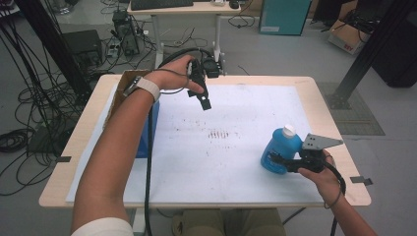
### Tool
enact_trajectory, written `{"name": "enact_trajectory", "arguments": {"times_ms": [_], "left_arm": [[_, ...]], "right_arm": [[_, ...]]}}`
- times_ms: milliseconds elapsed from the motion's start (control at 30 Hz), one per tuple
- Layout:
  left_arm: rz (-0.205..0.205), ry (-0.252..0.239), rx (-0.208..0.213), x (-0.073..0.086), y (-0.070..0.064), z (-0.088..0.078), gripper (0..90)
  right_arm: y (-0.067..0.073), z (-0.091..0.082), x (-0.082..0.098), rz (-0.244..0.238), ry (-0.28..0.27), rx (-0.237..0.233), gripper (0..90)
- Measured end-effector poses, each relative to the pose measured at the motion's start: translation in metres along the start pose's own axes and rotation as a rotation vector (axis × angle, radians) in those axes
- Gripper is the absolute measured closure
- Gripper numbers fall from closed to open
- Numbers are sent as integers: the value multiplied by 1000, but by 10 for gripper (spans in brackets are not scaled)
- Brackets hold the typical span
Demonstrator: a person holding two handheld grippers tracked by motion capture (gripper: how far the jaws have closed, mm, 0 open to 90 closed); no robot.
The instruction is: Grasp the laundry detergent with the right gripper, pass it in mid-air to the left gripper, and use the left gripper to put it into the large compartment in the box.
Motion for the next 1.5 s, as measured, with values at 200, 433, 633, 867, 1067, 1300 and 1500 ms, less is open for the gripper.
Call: {"name": "enact_trajectory", "arguments": {"times_ms": [200, 433, 633, 867, 1067, 1300, 1500], "left_arm": [[-4, -4, -1, 0, 0, 0, 100], [-23, -20, 5, -1, -1, 0, 100], [-1, -1, -3, 1, 0, -2, 99], [-2, -3, -4, 1, -1, -2, 99], [-5, -1, -2, 1, -1, -2, 96], [-4, -4, -7, 1, -1, -2, 96], [-3, -1, -6, 1, -1, -2, 96]], "right_arm": [[0, 0, 0, -1, -2, -1, 415], [0, 0, 0, 6, -7, 2, 416], [0, 0, 0, -3, -1, 0, 423], [0, 0, -1, -1, 5, -5, 426], [0, 0, -1, 3, 6, -6, 426], [0, 0, -1, 3, 9, -6, 426], [-1, 0, -1, -5, 8, -5, 426]]}}
Point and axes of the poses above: each handheld gripper's, and its own axes: z roughly forward along the jaws, x roughly out of its underside, y roughly to its left, the point moved 5 cm from there along z, roughly forward along the jaws, and after that the axes turned 11 degrees about y, right-handed, at the moved point
